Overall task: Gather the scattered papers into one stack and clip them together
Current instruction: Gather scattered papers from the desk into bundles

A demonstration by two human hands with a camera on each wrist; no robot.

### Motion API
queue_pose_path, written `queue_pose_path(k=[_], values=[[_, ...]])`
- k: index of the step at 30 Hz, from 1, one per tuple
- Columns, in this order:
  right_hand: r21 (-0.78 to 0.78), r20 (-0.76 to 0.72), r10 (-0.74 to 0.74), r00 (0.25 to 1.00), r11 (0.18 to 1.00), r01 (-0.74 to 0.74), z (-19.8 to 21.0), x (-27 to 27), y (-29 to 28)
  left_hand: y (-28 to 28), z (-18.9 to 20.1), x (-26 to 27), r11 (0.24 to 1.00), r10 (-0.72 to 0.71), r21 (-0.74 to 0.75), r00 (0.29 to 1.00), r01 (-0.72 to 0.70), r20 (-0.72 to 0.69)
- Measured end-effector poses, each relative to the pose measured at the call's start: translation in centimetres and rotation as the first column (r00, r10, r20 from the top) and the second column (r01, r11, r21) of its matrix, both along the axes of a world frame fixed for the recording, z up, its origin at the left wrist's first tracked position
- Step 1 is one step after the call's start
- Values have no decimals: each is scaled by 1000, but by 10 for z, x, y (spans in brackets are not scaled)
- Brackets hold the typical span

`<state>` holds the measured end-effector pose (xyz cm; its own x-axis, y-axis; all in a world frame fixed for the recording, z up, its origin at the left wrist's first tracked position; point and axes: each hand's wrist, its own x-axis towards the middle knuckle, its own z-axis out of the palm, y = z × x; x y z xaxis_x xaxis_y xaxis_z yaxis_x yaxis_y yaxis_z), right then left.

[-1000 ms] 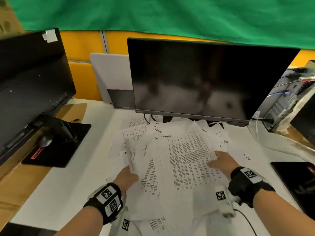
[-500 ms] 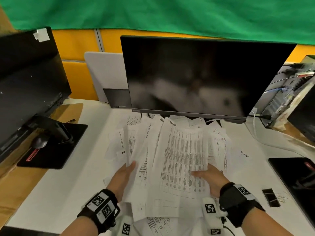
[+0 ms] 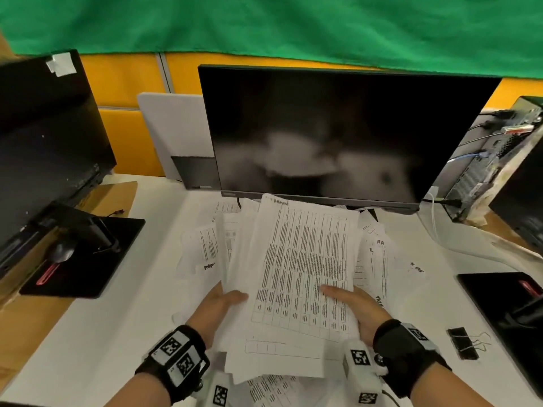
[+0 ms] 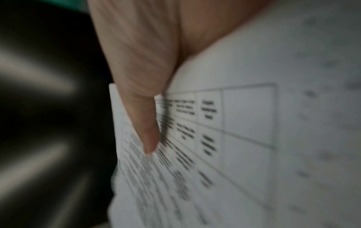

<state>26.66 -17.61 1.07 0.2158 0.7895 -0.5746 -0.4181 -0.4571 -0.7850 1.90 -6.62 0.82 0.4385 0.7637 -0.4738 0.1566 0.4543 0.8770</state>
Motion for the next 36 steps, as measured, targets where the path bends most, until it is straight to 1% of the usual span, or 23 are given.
queue_pose_path(k=[2, 4, 6, 8, 9, 11, 12, 13, 14, 15, 16, 17, 19, 20, 21, 24, 25, 28, 29, 30, 33, 34, 36], values=[[-6, -4, 38, 999, 999, -38, 4, 1, 0, -2, 1, 10, 997, -73, 11, 997, 73, -6], [-18, 116, 13, 993, 1000, -11, 8, 7, 1, 0, 1, 18, 991, -121, 59, 992, 122, -25], [-4, 223, -56, 973, 998, 58, 11, 21, -2, 7, 1, 24, 987, -107, 117, 992, 114, -66], [29, 295, -152, 943, 988, 150, 19, 39, -7, 15, -3, 24, 959, -83, 246, 970, 140, -228], [52, 335, -201, 921, 979, 195, 26, 47, -11, 19, -7, 24, 921, -109, 318, 932, 226, -346], [86, 413, -278, 867, 960, 267, 35, 65, -19, 21, -16, 25, 807, -246, 334, 792, 486, -558], [96, 447, -308, 840, 950, 298, 38, 74, -23, 21, -21, 27, 727, -327, 289, 684, 623, -652], [107, 478, -334, 813, 940, 324, 40, 81, -27, 20, -25, 29, 629, -375, 234, 552, 742, -744], [119, 503, -356, 787, 931, 346, 43, 85, -31, 19, -28, 32, 536, -373, 177, 419, 826, -828], [134, 518, -379, 767, 922, 364, 46, 87, -34, 19, -32, 33, 468, -336, 131, 314, 874, -888], [152, 524, -401, 751, 912, 381, 50, 88, -38, 20, -33, 33, 440, -287, 95, 240, 893, -927], [164, 528, -421, 738, 903, 397, 54, 88, -42, 20, -33, 32, 437, -231, 80, 198, 896, -952], [189, 536, -458, 709, 884, 428, 63, 87, -49, 21, -32, 29, 445, -111, 92, 156, 891, -981], [206, 537, -480, 694, 872, 444, 66, 87, -51, 20, -32, 27, 446, -73, 107, 155, 889, -985], [215, 537, -493, 685, 865, 454, 67, 87, -53, 19, -33, 26, 441, -56, 139, 181, 887, -982], [218, 532, -506, 679, 857, 468, 66, 87, -53, 19, -39, 24, 447, -130, 221, 307, 867, -943], [219, 529, -507, 680, 856, 468, 65, 86, -53, 19, -40, 25, 456, -158, 217, 318, 863, -935], [224, 526, -508, 683, 857, 465, 63, 83, -50, 15, -37, 27, 417, -103, 183, 247, 890, -963], [227, 524, -509, 683, 856, 464, 63, 82, -49, 13, -35, 28, 408, -87, 197, 253, 892, -964], [227, 523, -507, 685, 858, 462, 63, 82, -48, 12, -34, 28, 415, -83, 234, 293, 879, -953], [217, 520, -493, 698, 866, 450, 63, 80, -45, 19, -32, 24, 496, -31, 370, 442, 786, -897], [211, 519, -490, 700, 868, 450, 62, 79, -44, 24, -33, 22, 548, -4, 387, 465, 742, -885], [202, 526, -491, 694, 865, 459, 61, 77, -43, 34, -32, 19, 643, -2, 338, 442, 688, -897]])
